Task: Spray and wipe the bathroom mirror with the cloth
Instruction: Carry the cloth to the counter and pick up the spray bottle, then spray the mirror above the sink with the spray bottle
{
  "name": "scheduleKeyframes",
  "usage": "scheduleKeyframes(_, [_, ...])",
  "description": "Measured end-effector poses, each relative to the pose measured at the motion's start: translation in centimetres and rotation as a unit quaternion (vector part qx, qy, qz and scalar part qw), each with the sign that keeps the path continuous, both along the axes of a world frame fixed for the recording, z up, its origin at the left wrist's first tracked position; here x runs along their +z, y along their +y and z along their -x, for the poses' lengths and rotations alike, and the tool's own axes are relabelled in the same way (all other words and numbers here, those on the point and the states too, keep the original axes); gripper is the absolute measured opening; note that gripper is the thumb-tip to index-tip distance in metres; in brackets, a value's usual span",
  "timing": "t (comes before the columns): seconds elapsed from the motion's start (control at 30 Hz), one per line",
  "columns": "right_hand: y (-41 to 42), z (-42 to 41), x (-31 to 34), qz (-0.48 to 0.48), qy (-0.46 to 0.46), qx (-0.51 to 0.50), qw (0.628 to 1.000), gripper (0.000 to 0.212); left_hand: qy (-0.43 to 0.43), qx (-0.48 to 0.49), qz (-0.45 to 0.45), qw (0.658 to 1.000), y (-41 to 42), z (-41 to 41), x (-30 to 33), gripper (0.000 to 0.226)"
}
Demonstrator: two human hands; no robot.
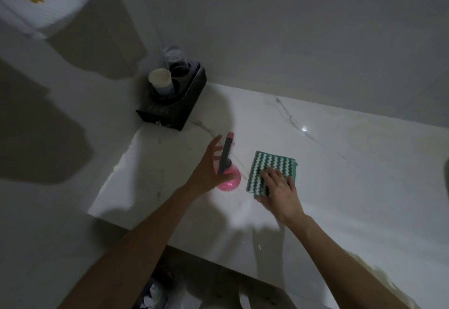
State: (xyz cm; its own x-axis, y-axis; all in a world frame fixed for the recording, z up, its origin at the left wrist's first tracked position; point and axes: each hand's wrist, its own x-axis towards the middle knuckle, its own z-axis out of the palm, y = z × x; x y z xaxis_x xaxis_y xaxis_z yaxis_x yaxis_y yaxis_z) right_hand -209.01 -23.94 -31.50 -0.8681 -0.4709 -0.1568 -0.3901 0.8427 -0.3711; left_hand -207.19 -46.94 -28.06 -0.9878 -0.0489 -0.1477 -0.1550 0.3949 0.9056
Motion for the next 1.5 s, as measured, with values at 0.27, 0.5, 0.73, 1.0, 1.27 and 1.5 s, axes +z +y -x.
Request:
scheduleKeyframes(0.27, [-0.6,1.0,-1.4,-0.064,-0.010,0.024,0.998,0.079,0.036,-0.103,0.074,0.991,0.3,1.6,1.7,0.091])
scheduleKeyframes(0.5, [-0.8,1.6,-2.4,-0.086,0.022,0.037,0.995,0.060,0.055,-0.065,0.070,0.994,0.9,1.7,1.0,0.067])
scheduleKeyframes(0.73, [-1.5,1.6,-0.3,0.028,-0.022,-0.056,0.998,0.056,0.053,-0.031,0.119,0.991,3.3,2.2,2.4,0.074])
scheduleKeyframes(1.0, [1.0,3.2,8.1,0.303,-0.013,-0.304,0.903,0.033,0.151,-0.054,0.102,0.982,8.3,6.7,10.1,0.051])
scheduleKeyframes(1.27, [6.7,4.7,18.2,0.378,0.123,-0.383,0.834,0.033,0.226,-0.103,0.063,0.967,16.6,10.6,20.2,0.049])
scheduleKeyframes(1.5, [13.3,5.8,23.5,0.409,0.180,-0.406,0.797,0.032,0.269,-0.106,0.060,0.955,23.1,11.5,24.3,0.047])
